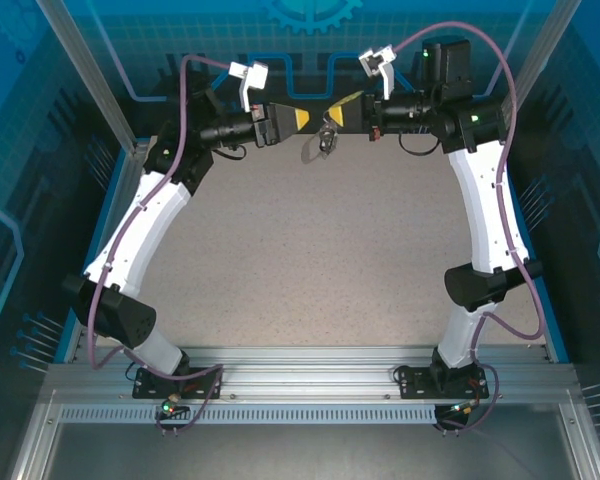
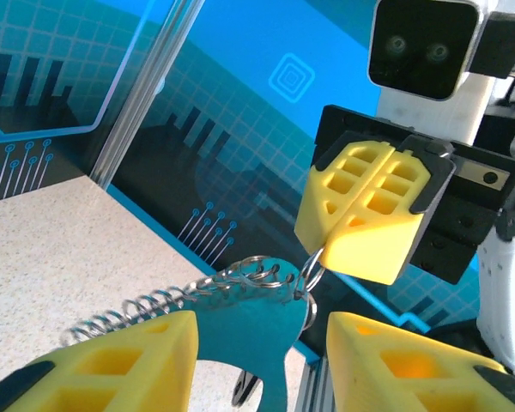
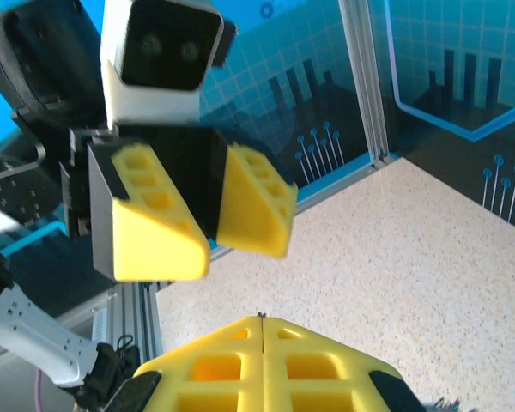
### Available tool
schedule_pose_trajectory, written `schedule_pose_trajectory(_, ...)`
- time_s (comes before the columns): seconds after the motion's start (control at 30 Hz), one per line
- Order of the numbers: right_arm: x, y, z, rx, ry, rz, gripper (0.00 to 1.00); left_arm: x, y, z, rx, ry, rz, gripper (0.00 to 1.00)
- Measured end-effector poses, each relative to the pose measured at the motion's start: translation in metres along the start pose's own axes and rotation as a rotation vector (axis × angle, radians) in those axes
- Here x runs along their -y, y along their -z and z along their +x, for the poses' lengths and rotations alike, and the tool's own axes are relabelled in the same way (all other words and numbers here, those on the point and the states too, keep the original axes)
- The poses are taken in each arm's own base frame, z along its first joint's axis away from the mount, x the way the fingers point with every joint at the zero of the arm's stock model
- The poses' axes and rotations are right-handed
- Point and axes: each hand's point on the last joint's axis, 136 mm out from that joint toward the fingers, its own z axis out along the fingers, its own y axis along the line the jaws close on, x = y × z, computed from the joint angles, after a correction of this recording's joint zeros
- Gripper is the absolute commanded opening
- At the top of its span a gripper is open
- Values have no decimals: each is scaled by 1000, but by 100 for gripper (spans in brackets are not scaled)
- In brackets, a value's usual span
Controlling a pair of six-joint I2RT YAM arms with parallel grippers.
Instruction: Put the keys on the keyring
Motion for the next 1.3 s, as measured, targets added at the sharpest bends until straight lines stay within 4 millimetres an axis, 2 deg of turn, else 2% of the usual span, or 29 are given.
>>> schedule_pose_trajectory(0.27,-1,-1,18,-58,-26,-30,0,10,4,9,-62,-22,24,38)
schedule_pose_trajectory(0.53,2,-13,34,-96,-65,-61,0,14,2,17,-92,-7,48,37)
schedule_pose_trajectory(0.8,-4,-18,34,-96,-58,-84,0,17,-11,29,-128,-8,76,36)
schedule_pose_trajectory(1.3,-1,-21,31,-82,-73,-94,0,12,-13,35,-136,1,73,33)
